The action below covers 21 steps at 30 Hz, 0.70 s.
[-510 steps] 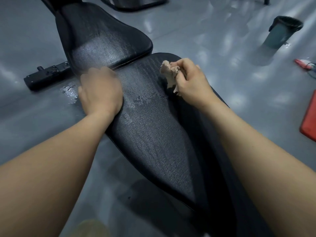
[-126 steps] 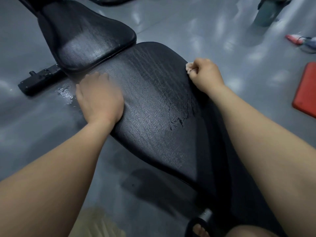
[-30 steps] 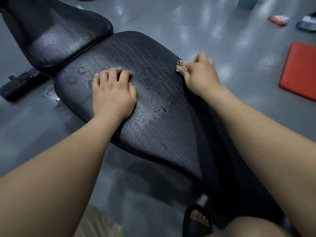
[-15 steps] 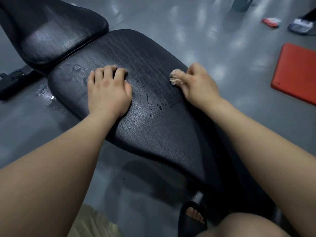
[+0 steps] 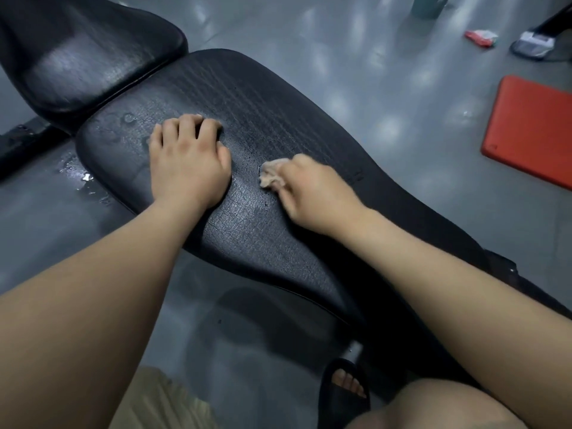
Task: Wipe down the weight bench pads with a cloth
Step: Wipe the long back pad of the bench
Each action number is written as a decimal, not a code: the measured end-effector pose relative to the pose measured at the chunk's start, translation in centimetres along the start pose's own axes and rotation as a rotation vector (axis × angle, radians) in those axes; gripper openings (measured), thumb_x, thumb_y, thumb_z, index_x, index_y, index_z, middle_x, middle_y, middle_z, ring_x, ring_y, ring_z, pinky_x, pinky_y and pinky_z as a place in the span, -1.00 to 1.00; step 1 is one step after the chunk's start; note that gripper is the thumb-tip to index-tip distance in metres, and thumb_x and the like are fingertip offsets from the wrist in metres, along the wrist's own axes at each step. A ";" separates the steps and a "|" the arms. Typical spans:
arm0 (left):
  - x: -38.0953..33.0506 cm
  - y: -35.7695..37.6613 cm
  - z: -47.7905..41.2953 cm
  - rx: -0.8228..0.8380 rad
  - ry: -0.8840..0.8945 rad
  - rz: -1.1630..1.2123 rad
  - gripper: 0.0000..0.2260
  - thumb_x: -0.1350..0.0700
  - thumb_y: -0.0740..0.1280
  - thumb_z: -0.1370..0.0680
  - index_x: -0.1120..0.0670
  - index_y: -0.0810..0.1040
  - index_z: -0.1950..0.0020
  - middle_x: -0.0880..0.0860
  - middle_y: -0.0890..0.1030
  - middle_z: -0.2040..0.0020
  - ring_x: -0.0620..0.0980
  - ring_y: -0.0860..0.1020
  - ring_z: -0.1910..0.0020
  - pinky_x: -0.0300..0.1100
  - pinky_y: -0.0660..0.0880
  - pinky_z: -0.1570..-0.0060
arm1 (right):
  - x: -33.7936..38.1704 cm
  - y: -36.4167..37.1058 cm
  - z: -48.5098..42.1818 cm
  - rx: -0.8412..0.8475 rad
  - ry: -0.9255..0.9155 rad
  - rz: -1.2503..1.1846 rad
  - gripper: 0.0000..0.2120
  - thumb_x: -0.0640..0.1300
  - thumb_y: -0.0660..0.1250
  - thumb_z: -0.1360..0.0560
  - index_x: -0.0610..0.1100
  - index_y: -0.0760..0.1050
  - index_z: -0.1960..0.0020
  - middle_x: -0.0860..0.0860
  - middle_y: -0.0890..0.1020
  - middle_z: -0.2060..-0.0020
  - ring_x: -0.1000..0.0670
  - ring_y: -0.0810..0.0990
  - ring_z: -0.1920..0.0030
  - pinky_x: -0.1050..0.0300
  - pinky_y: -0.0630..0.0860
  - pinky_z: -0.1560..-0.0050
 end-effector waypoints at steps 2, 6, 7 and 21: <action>0.0 0.0 0.0 -0.004 0.000 -0.001 -0.65 -0.06 0.13 -0.61 -0.03 0.50 -0.33 0.11 0.48 -0.33 0.23 0.38 -0.32 0.17 0.18 -0.48 | 0.7 0.4 0.2 0.051 -0.085 0.059 -0.68 0.01 0.23 -0.62 -0.12 0.52 -0.27 -0.11 0.53 -0.05 -0.24 0.60 0.12 -0.09 0.58 0.13; 0.0 0.0 0.0 -0.001 -0.004 0.001 -0.65 -0.06 0.13 -0.61 -0.03 0.51 -0.33 0.12 0.48 -0.34 0.23 0.37 -0.32 0.17 0.17 -0.48 | -2.8 -0.5 -0.3 -0.003 -0.001 0.089 -0.64 0.05 0.14 -0.61 -0.04 0.51 -0.32 -0.10 0.53 -0.05 -0.26 0.62 0.11 -0.13 0.61 0.09; 0.0 0.0 0.0 -0.003 -0.003 0.002 -0.66 -0.06 0.13 -0.61 -0.03 0.51 -0.33 0.12 0.48 -0.34 0.23 0.37 -0.32 0.16 0.17 -0.48 | -4.5 -0.9 -0.3 -0.037 0.060 0.097 -0.63 0.03 0.13 -0.62 0.02 0.51 -0.36 -0.10 0.54 -0.07 -0.27 0.63 0.06 -0.12 0.61 0.03; -0.1 -0.1 0.0 -0.010 0.001 -0.002 -0.65 -0.05 0.14 -0.60 -0.02 0.52 -0.32 0.12 0.49 -0.31 0.24 0.39 -0.30 0.18 0.20 -0.47 | -2.0 -0.5 -0.2 0.019 0.034 0.066 -0.71 -0.13 0.19 -0.61 -0.12 0.52 -0.28 -0.12 0.52 -0.10 -0.28 0.61 0.10 -0.08 0.53 0.04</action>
Point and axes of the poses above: each hand's wrist, its own z-axis away from the middle knuckle, its own y-axis out of the palm, x = y × z, the point moved 3 cm from there along -z, towards the middle knuckle
